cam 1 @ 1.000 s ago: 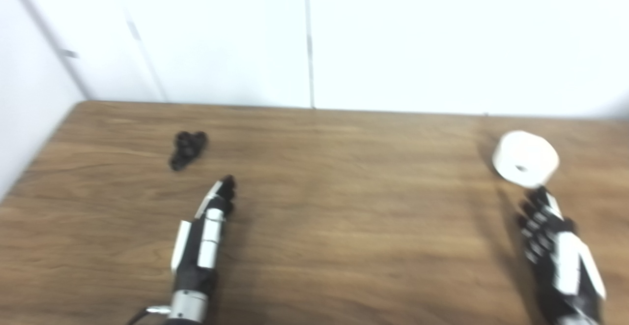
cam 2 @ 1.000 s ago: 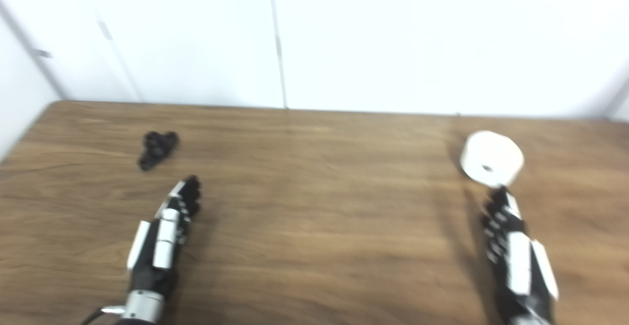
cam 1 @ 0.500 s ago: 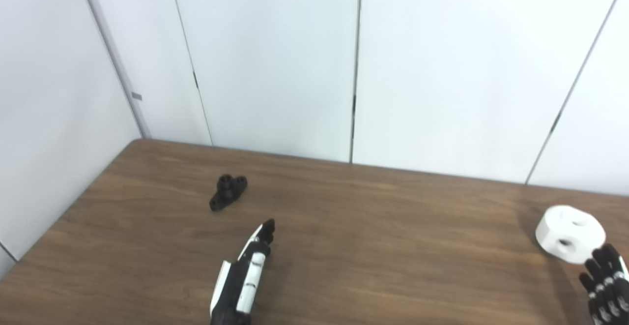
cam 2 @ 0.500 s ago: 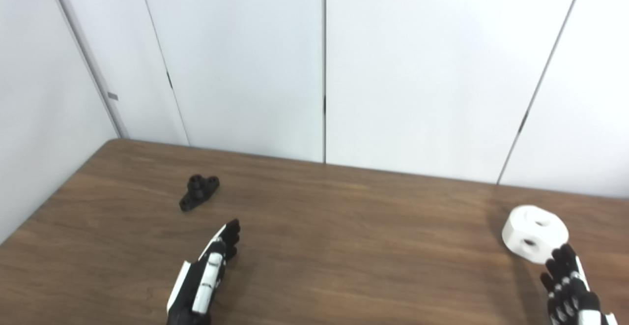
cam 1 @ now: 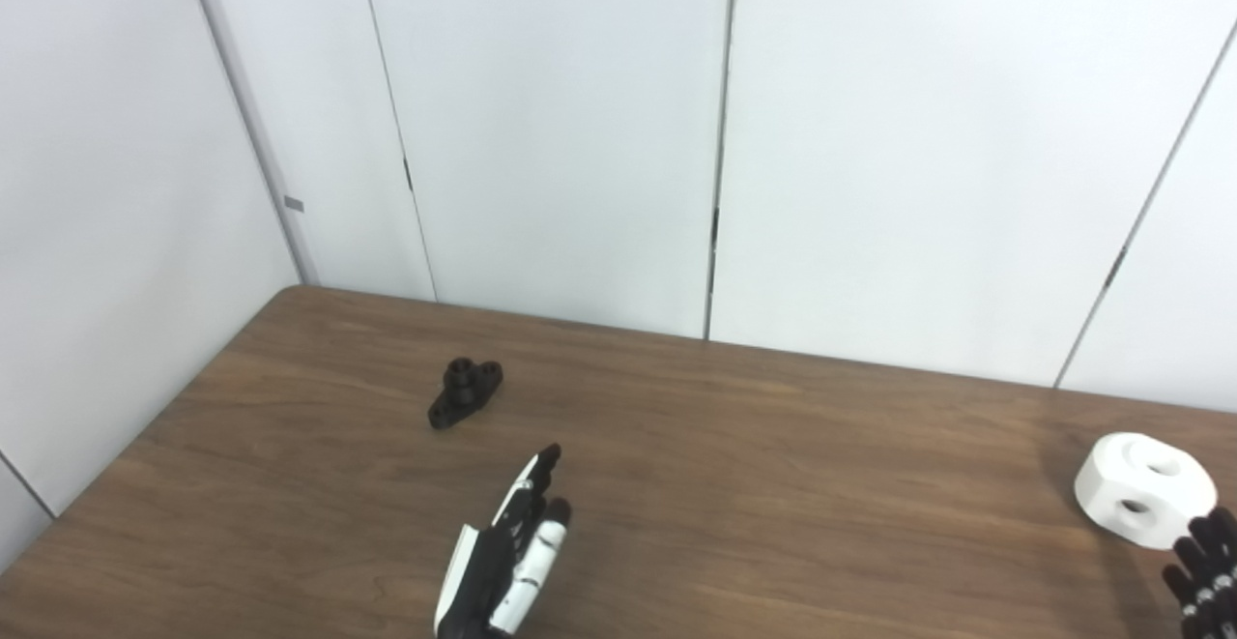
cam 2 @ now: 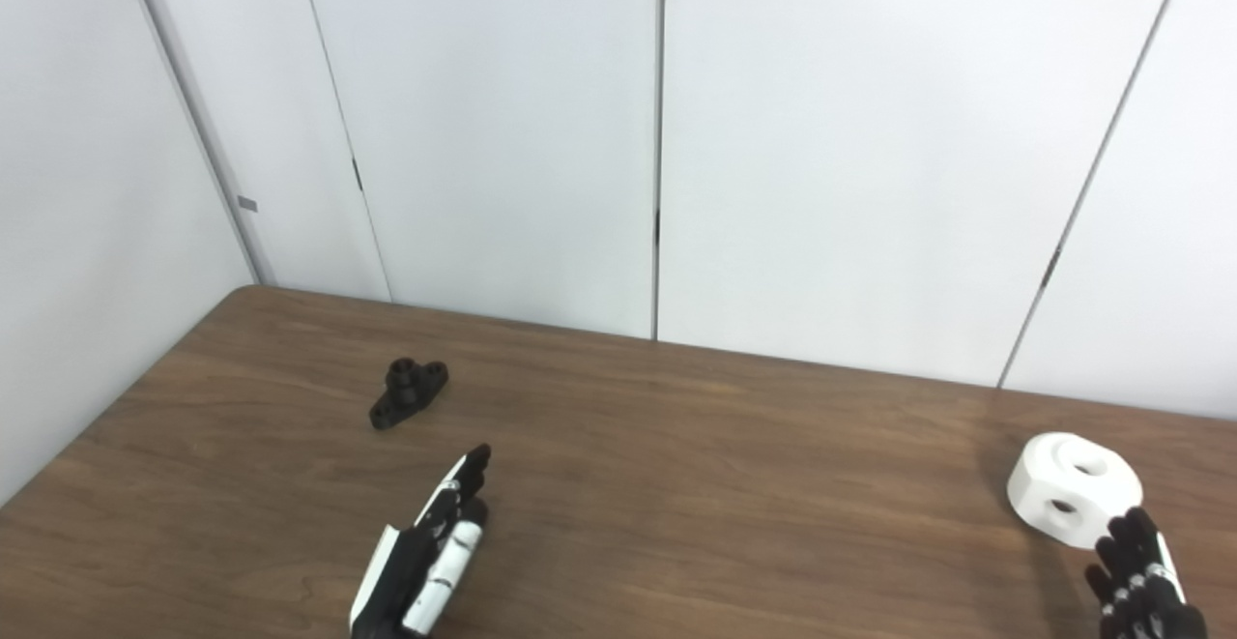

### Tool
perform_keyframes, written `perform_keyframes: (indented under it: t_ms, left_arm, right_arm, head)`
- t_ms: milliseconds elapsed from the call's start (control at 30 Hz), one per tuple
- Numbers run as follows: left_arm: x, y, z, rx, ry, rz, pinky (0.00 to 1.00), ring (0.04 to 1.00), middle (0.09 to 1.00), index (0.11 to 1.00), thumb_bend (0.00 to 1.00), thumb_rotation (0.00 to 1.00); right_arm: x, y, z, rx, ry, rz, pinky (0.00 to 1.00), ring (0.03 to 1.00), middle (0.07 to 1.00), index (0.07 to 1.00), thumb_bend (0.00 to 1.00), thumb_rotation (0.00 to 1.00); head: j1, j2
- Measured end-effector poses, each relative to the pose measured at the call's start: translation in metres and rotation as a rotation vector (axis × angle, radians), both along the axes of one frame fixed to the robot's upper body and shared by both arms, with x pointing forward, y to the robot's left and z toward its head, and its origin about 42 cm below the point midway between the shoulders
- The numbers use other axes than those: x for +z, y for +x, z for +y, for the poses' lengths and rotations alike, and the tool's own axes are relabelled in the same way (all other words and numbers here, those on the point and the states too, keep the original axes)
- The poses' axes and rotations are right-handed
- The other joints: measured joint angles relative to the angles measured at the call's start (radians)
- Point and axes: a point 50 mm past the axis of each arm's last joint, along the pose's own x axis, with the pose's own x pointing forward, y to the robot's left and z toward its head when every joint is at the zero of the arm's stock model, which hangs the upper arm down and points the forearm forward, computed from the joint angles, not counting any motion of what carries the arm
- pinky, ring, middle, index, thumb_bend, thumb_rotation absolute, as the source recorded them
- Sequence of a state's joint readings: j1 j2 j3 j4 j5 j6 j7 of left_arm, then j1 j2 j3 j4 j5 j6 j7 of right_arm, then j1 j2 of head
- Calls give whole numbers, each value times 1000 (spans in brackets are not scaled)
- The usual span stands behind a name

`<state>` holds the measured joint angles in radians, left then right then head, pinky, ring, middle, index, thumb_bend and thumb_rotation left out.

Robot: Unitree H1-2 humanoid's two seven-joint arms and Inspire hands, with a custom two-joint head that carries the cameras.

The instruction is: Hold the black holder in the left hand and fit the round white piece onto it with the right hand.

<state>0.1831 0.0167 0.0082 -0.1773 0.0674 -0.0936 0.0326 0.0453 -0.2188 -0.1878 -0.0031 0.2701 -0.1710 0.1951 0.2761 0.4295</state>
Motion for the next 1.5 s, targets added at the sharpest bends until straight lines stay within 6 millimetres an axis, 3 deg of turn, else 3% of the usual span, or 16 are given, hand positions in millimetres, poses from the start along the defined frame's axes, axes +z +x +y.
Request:
perform_keyframes:
  t_ms: [167, 233, 433, 600, 800, 967, 1500]
  left_arm:
    - [7, -3, -6, 24, 85, 13, 879, 932, 944, 919, 573, 299]
    - [11, -4, -7, 40, 143, 1, 882, 924, 933, 909, 620, 251]
    - [44, -5, 2, 134, 324, -57, 861, 911, 924, 891, 709, 269]
    - [49, -4, 22, 235, 454, -6, 848, 895, 904, 851, 739, 353]
    - [65, 2, 36, 331, 575, 2, 905, 931, 903, 841, 749, 348]
    - [74, 13, 47, 387, 621, 7, 906, 937, 902, 830, 731, 276]
    - [68, 63, 97, 531, 736, 78, 917, 939, 891, 794, 754, 339]
  right_arm:
    - [1, -1, -2, -4, 20, -8, 1000, 1000, 996, 1000, 644, 1000]
    - [2, -2, -2, -5, 23, -8, 1000, 1000, 999, 1000, 646, 1000]
    - [2, -2, -2, -6, 22, -8, 1000, 1000, 998, 1000, 619, 1000]
    - [2, -4, -2, -7, 18, -5, 1000, 1000, 999, 1000, 616, 1000]
    - [0, -7, -4, -8, 7, 7, 1000, 1000, 999, 1000, 597, 1000]
    - [0, -9, -2, -3, 10, 20, 1000, 1000, 998, 1000, 600, 1000]
    - [0, -15, 2, 0, 15, 33, 1000, 1000, 999, 1000, 595, 1000]
  head:
    - [-2, 5]
    - [-2, 6]
    - [-3, 8]
    - [-15, 9]
    - [-17, 12]
    - [-17, 18]
    - [-37, 25]
